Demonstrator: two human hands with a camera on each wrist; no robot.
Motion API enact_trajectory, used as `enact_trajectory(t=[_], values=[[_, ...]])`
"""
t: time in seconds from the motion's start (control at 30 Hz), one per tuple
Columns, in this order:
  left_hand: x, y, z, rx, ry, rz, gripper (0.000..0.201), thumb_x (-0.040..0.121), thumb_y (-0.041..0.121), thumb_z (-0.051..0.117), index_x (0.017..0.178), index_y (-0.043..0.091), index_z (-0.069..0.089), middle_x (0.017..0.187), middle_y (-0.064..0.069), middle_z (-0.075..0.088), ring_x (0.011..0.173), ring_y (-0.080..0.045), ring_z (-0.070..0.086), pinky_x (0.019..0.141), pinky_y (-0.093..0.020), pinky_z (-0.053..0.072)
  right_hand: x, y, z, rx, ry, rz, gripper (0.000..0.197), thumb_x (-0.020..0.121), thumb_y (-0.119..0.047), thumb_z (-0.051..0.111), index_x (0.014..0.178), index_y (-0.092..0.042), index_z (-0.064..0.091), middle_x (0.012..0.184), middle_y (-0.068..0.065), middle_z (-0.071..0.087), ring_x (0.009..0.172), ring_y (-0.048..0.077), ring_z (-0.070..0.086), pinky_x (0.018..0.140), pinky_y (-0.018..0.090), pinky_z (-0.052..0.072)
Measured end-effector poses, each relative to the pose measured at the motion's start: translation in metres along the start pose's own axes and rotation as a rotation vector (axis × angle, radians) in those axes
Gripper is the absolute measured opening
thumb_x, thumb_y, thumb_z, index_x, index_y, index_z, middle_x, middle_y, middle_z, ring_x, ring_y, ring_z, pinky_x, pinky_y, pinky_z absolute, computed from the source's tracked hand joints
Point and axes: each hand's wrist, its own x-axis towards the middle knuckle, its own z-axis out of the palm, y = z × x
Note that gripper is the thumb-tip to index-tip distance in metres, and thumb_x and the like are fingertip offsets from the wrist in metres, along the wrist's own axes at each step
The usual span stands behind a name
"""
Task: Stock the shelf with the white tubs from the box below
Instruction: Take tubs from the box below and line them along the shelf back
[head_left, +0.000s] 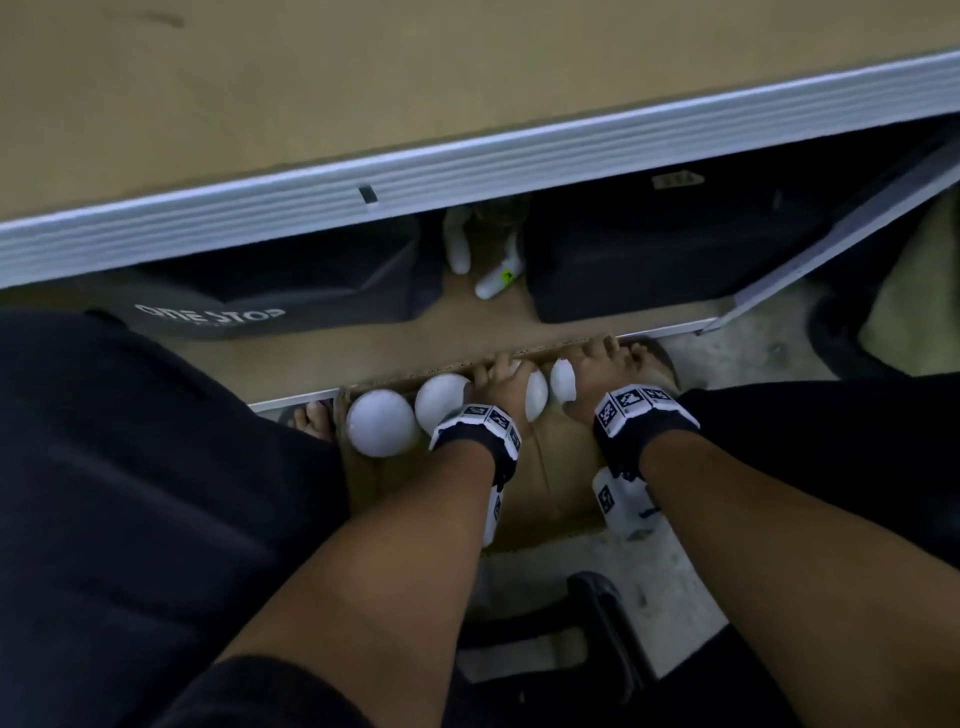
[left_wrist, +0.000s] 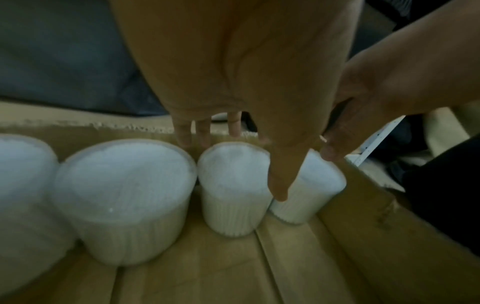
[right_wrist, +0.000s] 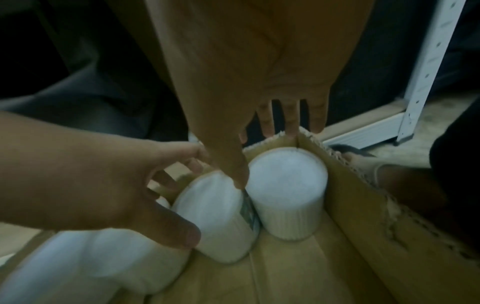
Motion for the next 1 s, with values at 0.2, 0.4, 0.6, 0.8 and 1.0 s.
enact_trajectory(t=[0.2,0.4,0.6,0.8,1.0], values=[[0.014,-0.005,0.02,0.05,0.108,0.013,0.08,0.07,0.022,0.067,0.14,0.033,0.03,0.142,-0.007,0.027,0.111,-0.035,0.044,0.093,-0.042,0.039,0.029,0.0,0.026,-0.078,-0.121,0.032,0.09,0.073,-0.034,0.072,0.146,-0.031,0.021,0.153,0.014,0.012,0.143,0.042,0.013,0.116,0.057,0.014],[0.022,-0.008,0.024,-0.025,0.074,0.014,0.079,0.067,0.014,0.068,0.136,0.034,0.033,0.14,-0.006,0.024,0.111,-0.036,0.044,0.092,-0.043,0.043,0.039,-0.001,0.037,-0.103,-0.065,0.059,0.085,0.062,-0.028,0.078,0.136,-0.03,0.034,0.145,0.011,0.02,0.137,0.038,0.026,0.105,0.053,0.032],[0.014,-0.004,0.014,-0.077,0.038,0.006,0.079,0.064,0.018,0.069,0.133,0.033,0.034,0.134,-0.006,0.025,0.112,-0.037,0.042,0.089,-0.043,0.044,0.03,-0.005,0.027,0.014,-0.023,0.106,0.082,0.055,-0.028,0.077,0.127,-0.026,0.038,0.13,0.011,0.029,0.124,0.037,0.036,0.099,0.05,0.037],[-0.005,0.004,-0.014,-0.109,-0.013,-0.012,0.085,0.063,0.021,0.076,0.134,0.034,0.032,0.135,-0.003,0.029,0.121,-0.036,0.036,0.093,-0.045,0.041,0.001,0.0,0.0,0.031,-0.031,0.068,0.086,0.059,-0.033,0.076,0.134,-0.027,0.033,0.13,0.012,0.033,0.124,0.036,0.037,0.101,0.047,0.035],[-0.039,0.014,-0.056,-0.132,0.045,0.035,0.082,0.06,0.026,0.081,0.129,0.028,0.036,0.131,-0.006,0.03,0.118,-0.037,0.039,0.09,-0.041,0.044,-0.034,-0.001,-0.053,0.064,-0.01,0.059,0.083,0.054,-0.034,0.078,0.127,-0.028,0.04,0.128,0.009,0.029,0.118,0.036,0.037,0.093,0.047,0.043]])
